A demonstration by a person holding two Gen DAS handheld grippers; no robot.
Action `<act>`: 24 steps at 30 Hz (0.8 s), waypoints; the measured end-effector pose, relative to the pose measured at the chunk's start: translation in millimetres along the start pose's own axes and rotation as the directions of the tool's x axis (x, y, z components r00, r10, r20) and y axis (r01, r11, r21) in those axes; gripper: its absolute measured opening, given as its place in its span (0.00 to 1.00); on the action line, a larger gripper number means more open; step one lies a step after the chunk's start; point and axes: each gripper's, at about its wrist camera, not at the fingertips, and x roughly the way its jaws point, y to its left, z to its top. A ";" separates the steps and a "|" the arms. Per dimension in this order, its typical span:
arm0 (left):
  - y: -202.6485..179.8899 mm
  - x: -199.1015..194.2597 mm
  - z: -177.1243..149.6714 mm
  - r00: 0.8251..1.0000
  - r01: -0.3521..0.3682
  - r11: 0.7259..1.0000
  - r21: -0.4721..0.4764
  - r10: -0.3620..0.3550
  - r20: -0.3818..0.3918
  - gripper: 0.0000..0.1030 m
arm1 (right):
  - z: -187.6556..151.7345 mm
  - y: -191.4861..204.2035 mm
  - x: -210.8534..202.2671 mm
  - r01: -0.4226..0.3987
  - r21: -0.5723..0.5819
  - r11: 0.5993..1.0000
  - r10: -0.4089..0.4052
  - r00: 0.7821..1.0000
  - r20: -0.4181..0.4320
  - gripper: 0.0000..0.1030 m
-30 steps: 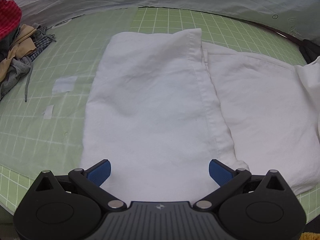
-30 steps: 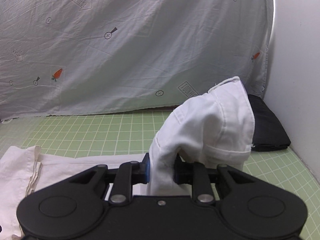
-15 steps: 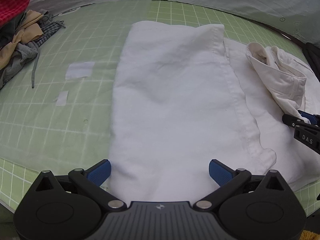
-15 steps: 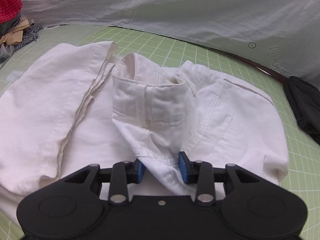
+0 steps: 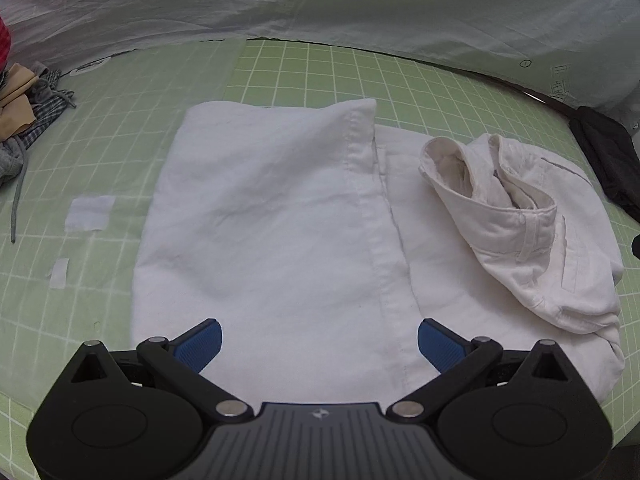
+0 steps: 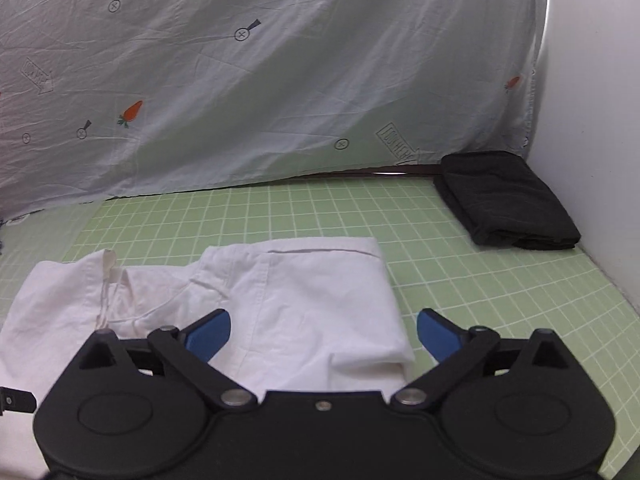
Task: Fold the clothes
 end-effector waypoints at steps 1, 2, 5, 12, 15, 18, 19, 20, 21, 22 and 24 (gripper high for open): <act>-9.0 1.2 6.7 1.000 0.014 1.000 0.014 -0.014 0.007 1.00 | -0.5 -9.2 6.8 0.019 0.020 1.000 -0.019 1.000 -0.025 0.98; -18.5 2.1 13.6 0.999 0.030 0.999 0.028 -0.030 0.017 1.00 | -1.1 -16.8 12.0 0.036 0.033 0.999 -0.035 0.998 -0.044 0.98; -41.1 4.2 32.1 0.996 0.072 0.996 0.044 -0.074 0.046 1.00 | -2.0 -38.9 26.3 0.080 0.055 0.995 -0.075 0.994 -0.083 0.98; -90.4 36.2 74.8 0.984 0.172 0.984 0.041 -0.174 0.030 1.00 | 12.7 -78.4 70.8 0.109 0.111 0.988 -0.096 0.988 -0.119 0.98; -104.4 58.4 85.5 0.983 0.180 0.983 0.025 -0.180 -0.020 1.00 | 19.8 -91.1 94.3 0.103 0.147 0.984 -0.081 0.986 -0.143 0.98; -114.1 76.6 89.6 0.989 0.134 0.991 0.013 -0.133 -0.065 1.00 | 25.0 -99.1 118.0 0.088 0.161 0.983 -0.058 0.982 -0.179 0.98; -115.0 80.7 89.1 0.990 0.120 0.993 0.007 -0.119 -0.077 1.00 | 25.5 -100.2 123.0 0.082 0.158 0.984 -0.052 0.981 -0.188 0.98; -114.4 83.9 87.8 0.990 0.110 0.994 -0.008 -0.110 -0.087 1.00 | 25.2 -101.3 127.4 0.074 0.150 0.986 -0.044 0.979 -0.197 0.98; -112.8 86.3 86.5 0.990 0.107 0.994 -0.029 -0.109 -0.093 1.00 | 23.8 -102.0 130.1 0.066 0.141 0.988 -0.036 0.978 -0.204 0.98; -110.8 88.3 85.3 0.988 0.113 0.992 -0.054 -0.118 -0.101 1.00 | 22.0 -102.3 131.0 0.060 0.135 0.989 -0.031 0.977 -0.209 0.98; -105.1 92.6 81.8 0.981 0.136 0.983 -0.122 -0.151 -0.120 1.00 | 14.8 -103.6 133.8 0.042 0.128 0.991 -0.012 0.974 -0.228 0.98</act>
